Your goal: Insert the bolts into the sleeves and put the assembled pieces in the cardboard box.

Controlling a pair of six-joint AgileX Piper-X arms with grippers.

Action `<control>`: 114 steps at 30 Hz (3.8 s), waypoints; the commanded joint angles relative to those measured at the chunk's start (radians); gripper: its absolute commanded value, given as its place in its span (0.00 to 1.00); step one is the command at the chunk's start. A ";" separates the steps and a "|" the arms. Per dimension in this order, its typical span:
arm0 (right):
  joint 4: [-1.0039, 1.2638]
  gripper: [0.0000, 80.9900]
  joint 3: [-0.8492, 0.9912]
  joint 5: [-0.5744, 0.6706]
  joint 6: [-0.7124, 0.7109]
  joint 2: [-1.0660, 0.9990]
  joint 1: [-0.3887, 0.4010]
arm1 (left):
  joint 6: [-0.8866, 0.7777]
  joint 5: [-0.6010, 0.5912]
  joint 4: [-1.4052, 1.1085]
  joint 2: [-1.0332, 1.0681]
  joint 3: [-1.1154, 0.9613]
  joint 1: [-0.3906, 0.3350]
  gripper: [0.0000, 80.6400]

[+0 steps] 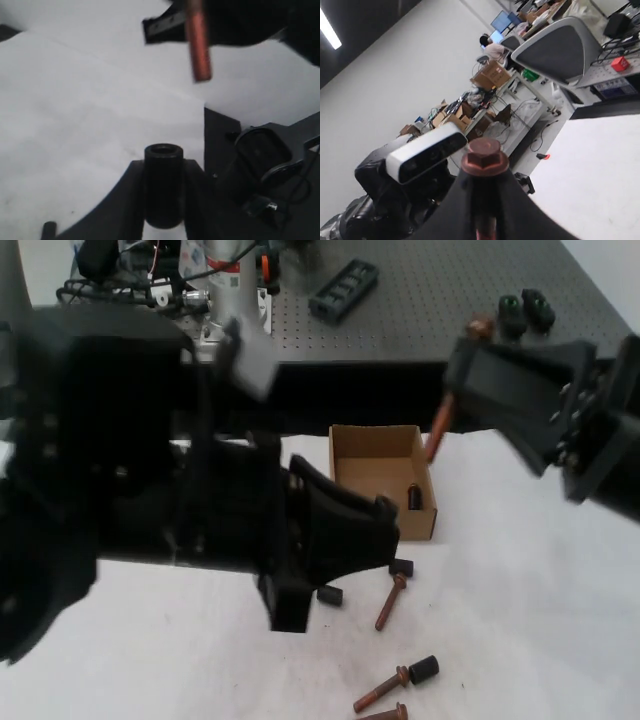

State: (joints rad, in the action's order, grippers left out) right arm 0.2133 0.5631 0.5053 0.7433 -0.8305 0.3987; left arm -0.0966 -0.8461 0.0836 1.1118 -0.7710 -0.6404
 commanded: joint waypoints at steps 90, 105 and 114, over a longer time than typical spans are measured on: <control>-1.031 0.50 0.244 -0.381 -0.781 -0.239 -0.332 | 0.019 0.922 1.081 0.783 -1.157 0.067 0.43; -1.061 0.50 0.646 -0.549 -0.889 -0.883 -0.111 | -0.007 0.868 0.818 0.271 -0.397 0.083 0.43; -1.068 0.50 0.824 -0.556 -0.985 -1.121 -0.106 | 0.005 0.857 0.889 0.269 -0.390 0.083 0.43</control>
State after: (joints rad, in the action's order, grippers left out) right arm -0.8527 1.3651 -0.0505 -0.2191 -1.9590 0.2904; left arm -0.1038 0.0096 0.9614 1.3923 -1.1588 -0.5583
